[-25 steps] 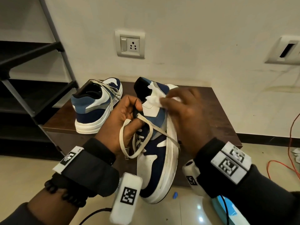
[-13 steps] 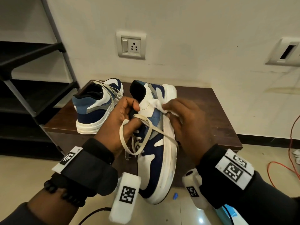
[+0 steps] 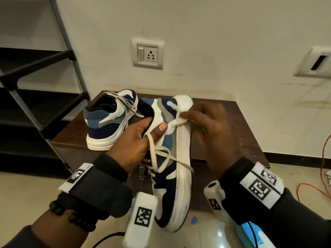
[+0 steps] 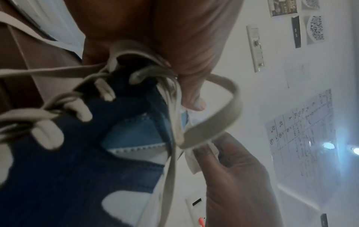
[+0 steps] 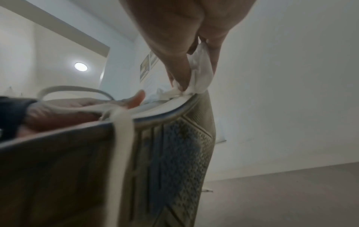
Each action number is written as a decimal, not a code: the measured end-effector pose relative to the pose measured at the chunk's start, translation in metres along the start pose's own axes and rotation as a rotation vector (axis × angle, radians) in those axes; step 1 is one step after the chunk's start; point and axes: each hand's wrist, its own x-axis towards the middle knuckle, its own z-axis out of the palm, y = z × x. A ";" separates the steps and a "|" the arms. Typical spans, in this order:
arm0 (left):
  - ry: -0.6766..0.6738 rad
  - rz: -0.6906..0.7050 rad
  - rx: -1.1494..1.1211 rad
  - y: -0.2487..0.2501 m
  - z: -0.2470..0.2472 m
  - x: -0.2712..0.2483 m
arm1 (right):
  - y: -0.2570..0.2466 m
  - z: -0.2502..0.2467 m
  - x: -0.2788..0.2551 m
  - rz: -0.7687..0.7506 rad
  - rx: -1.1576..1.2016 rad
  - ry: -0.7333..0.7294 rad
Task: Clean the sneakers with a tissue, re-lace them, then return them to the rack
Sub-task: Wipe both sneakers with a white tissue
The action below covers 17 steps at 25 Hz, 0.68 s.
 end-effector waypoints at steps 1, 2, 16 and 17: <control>-0.010 0.015 0.016 0.002 0.001 -0.002 | 0.007 -0.004 0.006 0.047 0.023 0.021; -0.021 0.023 0.021 0.004 0.002 -0.003 | 0.011 -0.007 0.010 0.081 0.024 0.034; -0.060 0.059 -0.023 0.006 0.006 -0.009 | 0.014 -0.013 0.021 0.079 0.027 0.086; -0.073 0.057 -0.034 0.005 0.004 -0.009 | 0.013 -0.012 0.023 0.088 0.037 0.084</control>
